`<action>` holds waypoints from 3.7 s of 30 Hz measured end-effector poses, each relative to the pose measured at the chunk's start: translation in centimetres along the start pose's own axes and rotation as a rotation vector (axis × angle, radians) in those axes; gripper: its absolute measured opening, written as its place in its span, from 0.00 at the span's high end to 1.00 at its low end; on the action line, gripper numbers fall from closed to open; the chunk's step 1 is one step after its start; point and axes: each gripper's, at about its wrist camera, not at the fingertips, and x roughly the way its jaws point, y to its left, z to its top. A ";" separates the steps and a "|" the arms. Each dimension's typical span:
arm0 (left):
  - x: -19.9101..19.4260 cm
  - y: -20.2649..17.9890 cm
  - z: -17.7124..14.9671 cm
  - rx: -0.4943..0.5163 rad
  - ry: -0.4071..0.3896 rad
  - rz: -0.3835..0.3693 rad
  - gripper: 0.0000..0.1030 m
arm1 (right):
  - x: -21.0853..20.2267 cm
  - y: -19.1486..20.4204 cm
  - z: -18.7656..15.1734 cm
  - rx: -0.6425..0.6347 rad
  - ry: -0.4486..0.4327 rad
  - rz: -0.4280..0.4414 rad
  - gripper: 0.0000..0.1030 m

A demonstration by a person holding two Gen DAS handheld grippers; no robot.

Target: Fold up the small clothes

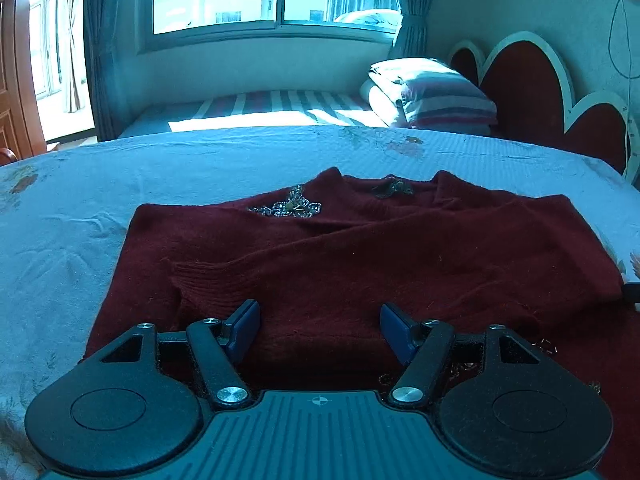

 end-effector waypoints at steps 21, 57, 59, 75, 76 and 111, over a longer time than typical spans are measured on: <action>1.2 -0.4 4.1 -0.065 -0.052 0.019 0.32 | 9.6 0.7 9.0 -0.163 -0.029 0.040 0.73; -7.1 -7.6 0.2 0.107 0.041 0.072 0.07 | -1.3 6.3 2.3 -0.301 -0.063 0.091 0.63; -8.4 -6.8 -0.7 0.107 0.030 0.055 0.07 | -2.8 6.1 2.0 -0.277 -0.068 0.077 0.62; -23.4 9.5 -16.9 -0.143 0.128 -0.093 0.25 | -16.3 3.0 -13.4 0.082 0.111 0.086 0.60; -23.6 10.1 -17.8 -0.170 0.156 -0.119 0.29 | -16.6 3.1 -14.0 0.090 0.118 0.082 0.60; -21.1 14.9 -19.5 -0.726 0.075 -0.650 0.97 | -18.5 1.4 -14.8 0.327 0.092 0.336 0.94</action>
